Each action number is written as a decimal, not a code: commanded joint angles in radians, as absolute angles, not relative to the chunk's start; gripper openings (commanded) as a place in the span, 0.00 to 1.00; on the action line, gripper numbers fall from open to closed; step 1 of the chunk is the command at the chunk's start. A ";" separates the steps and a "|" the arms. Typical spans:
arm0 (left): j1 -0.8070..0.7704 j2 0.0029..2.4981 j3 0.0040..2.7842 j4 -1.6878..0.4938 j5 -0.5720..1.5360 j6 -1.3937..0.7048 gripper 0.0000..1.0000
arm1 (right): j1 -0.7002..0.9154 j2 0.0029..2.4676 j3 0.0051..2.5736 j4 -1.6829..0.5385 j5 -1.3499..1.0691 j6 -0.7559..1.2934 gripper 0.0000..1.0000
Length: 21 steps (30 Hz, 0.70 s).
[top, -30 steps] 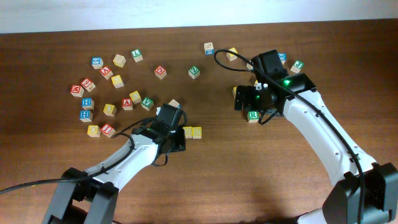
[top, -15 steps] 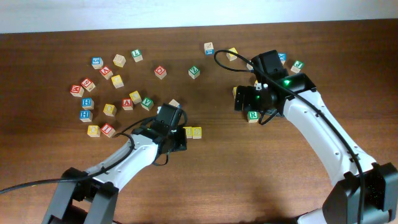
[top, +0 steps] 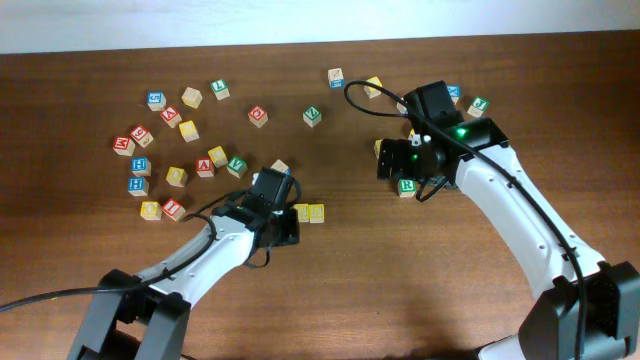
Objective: Spell out RSS
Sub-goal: 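Bring the right gripper down to the right end of the row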
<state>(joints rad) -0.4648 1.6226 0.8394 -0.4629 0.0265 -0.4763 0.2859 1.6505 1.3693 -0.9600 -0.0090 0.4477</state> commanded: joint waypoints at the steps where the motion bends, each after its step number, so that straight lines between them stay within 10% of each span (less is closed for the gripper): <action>1: -0.468 1.542 0.873 -0.548 0.037 -0.484 0.00 | 0.290 1.657 1.384 -0.986 -0.097 0.449 0.68; 3: -0.454 1.485 0.876 -0.574 0.037 -0.485 0.00 | 0.302 1.677 1.372 -0.999 -0.117 0.450 0.27; 7: -0.356 1.431 0.876 -0.575 0.037 -0.485 0.00 | 0.350 1.741 1.325 -0.969 -0.129 0.453 0.07; 21: -0.183 1.565 0.876 -0.498 0.023 -0.486 0.00 | 0.572 1.982 1.324 -0.823 -0.259 0.590 0.04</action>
